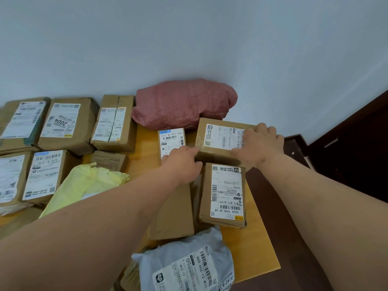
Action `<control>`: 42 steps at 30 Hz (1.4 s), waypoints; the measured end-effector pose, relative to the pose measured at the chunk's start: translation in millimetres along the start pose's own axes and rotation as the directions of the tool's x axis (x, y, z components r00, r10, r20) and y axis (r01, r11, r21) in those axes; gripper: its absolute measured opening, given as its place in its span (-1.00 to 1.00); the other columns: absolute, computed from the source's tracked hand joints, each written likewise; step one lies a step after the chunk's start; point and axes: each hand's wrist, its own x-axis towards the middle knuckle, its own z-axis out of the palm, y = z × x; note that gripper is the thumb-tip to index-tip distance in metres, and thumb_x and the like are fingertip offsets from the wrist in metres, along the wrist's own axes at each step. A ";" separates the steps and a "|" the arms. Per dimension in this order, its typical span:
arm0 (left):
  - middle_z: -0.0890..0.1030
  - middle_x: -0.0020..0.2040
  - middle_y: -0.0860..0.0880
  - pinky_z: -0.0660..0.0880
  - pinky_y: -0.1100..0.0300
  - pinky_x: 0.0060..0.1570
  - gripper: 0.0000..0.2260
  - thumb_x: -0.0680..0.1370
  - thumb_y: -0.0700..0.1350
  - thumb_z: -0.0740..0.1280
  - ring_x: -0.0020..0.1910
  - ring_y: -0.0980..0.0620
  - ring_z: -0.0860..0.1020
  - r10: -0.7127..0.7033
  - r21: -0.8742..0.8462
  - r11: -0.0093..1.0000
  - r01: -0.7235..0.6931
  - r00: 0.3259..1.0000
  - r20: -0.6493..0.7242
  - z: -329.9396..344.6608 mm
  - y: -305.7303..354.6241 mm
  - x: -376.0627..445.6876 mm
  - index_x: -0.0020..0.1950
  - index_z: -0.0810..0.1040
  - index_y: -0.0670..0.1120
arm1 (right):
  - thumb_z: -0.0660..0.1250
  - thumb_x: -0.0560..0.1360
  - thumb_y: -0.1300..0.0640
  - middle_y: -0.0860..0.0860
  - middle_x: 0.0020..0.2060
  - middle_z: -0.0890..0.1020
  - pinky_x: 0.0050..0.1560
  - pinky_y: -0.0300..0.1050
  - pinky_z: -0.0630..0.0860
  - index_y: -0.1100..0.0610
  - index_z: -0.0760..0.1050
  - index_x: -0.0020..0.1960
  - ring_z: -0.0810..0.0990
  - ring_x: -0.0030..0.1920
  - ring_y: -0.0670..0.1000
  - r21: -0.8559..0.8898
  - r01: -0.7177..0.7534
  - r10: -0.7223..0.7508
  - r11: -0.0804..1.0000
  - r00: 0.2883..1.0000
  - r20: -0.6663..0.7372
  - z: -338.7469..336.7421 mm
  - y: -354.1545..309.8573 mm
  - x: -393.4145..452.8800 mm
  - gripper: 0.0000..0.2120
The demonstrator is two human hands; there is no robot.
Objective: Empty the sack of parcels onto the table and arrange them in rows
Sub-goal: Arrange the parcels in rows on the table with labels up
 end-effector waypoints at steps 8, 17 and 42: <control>0.19 0.48 -0.03 0.28 -0.09 0.40 -0.44 0.65 0.05 0.14 0.42 -0.11 0.21 -0.018 0.049 0.999 0.018 1.000 -0.008 2.1 9.9 20.9 0.62 0.02 0.12 | 0.42 0.28 -0.39 0.07 0.42 0.29 0.42 0.23 0.22 0.08 0.16 0.48 0.25 0.45 0.18 0.041 0.012 -0.017 0.999 0.992 0.121 4.5 18.2 14.7 -0.03; 0.40 0.44 -0.03 0.17 -0.19 0.37 -0.17 0.55 0.22 0.24 0.43 -0.15 0.29 0.046 0.190 0.980 -0.054 0.998 0.043 15.0 13.4 21.2 0.62 -0.21 0.04 | 0.37 0.18 -0.55 0.11 0.53 0.12 0.42 0.26 0.16 -0.03 0.07 0.56 0.10 0.51 0.27 0.142 -0.117 0.095 0.983 0.983 0.154 7.0 12.5 19.3 0.13; 0.59 -0.04 0.09 0.26 -0.05 0.22 -0.72 0.56 0.28 0.22 0.10 -0.01 0.49 0.094 0.224 0.966 -0.129 0.982 0.162 19.6 -8.9 -6.0 -0.01 0.57 0.13 | 0.20 0.29 -0.60 0.15 0.39 0.28 0.20 0.18 0.41 0.07 0.00 0.55 0.28 0.38 0.24 0.281 -0.347 0.294 0.895 0.931 0.214 19.9 -18.4 18.8 0.10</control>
